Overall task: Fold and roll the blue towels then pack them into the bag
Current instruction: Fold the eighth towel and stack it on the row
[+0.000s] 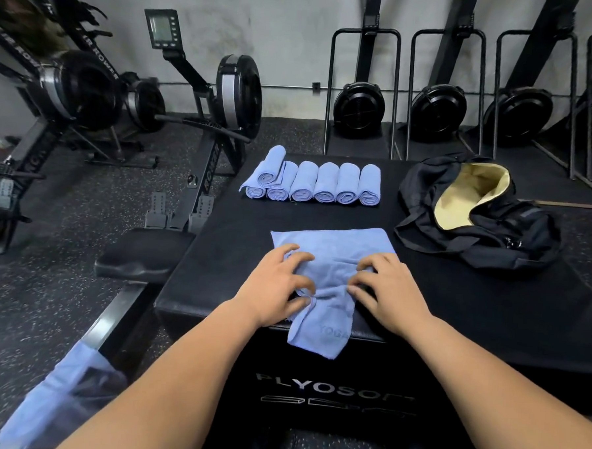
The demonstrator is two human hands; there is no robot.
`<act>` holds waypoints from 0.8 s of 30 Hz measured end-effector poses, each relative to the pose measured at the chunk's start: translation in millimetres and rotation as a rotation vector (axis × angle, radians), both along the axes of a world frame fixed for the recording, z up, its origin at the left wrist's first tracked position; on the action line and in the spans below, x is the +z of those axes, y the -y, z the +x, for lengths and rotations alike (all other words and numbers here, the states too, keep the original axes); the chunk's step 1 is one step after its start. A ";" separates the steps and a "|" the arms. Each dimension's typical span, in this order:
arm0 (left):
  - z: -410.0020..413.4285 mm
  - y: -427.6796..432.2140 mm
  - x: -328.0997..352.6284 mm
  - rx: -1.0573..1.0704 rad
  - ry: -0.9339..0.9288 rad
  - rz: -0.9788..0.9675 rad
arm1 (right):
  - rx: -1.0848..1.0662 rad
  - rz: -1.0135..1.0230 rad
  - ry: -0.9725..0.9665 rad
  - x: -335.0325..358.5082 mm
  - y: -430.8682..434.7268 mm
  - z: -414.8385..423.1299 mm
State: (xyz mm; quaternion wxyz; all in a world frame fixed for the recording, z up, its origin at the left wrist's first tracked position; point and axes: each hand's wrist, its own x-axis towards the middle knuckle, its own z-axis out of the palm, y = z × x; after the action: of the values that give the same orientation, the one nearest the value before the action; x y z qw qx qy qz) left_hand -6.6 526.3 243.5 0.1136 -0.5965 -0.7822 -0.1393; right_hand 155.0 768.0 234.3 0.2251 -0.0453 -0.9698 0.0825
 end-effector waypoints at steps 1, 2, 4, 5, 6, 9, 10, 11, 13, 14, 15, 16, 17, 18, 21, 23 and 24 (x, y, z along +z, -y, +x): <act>-1.7 -1.3 0.3 0.041 0.028 0.066 | -0.060 -0.087 -0.035 1.6 -0.2 -4.1; -2.9 -3.6 1.8 0.097 0.068 0.136 | -0.128 -0.183 -0.071 3.4 -1.1 -7.7; -3.4 -7.3 7.0 0.257 0.180 0.270 | -0.279 -0.323 -0.122 9.3 -4.1 -12.6; -4.1 -8.7 7.7 0.340 0.229 0.317 | -0.345 -0.345 -0.126 12.0 -5.6 -13.4; -5.6 -9.3 6.7 0.419 0.251 0.335 | -0.388 -0.343 -0.117 14.3 -6.8 -13.1; -8.6 -4.5 -1.1 0.526 0.198 0.275 | -0.321 -0.280 -0.089 12.4 -6.4 -8.3; -6.6 -1.6 -1.6 0.483 0.184 0.265 | -0.243 -0.256 -0.080 10.0 -3.9 -6.0; -3.2 1.2 0.3 0.405 0.166 0.259 | -0.162 -0.237 -0.067 7.6 -0.6 -3.5; 2.4 7.7 2.7 0.199 0.068 0.219 | -0.043 -0.207 -0.029 1.1 8.7 1.4; 4.2 11.0 3.3 0.101 -0.005 0.184 | -0.021 -0.183 -0.008 -2.0 13.4 2.9; 6.2 13.6 4.0 0.026 -0.071 0.143 | -0.017 -0.150 0.010 -5.2 16.9 3.9; 6.8 15.0 3.7 -0.023 -0.118 0.109 | -0.025 -0.117 0.023 -7.5 18.9 4.0; 6.2 15.9 3.3 -0.051 -0.148 0.094 | -0.041 -0.100 0.030 -9.8 20.1 2.7; 4.8 16.8 3.5 -0.066 -0.164 0.101 | -0.067 -0.095 0.034 -10.5 20.8 1.2; 4.4 14.5 6.8 -0.001 -0.083 0.191 | -0.172 -0.108 0.037 -8.0 25.9 -5.6; 4.9 9.7 9.3 0.134 0.082 0.301 | -0.243 -0.137 0.026 -3.2 33.5 -9.0; 3.4 6.2 8.8 0.203 0.194 0.354 | -0.276 -0.159 0.028 -0.1 38.5 -9.8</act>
State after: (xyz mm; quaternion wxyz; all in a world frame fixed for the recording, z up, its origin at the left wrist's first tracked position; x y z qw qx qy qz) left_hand -3.2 520.1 252.3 0.1541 -0.4693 -0.8089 -0.3189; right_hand 145.3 729.5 234.1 0.2165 -0.1969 -0.9478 0.1264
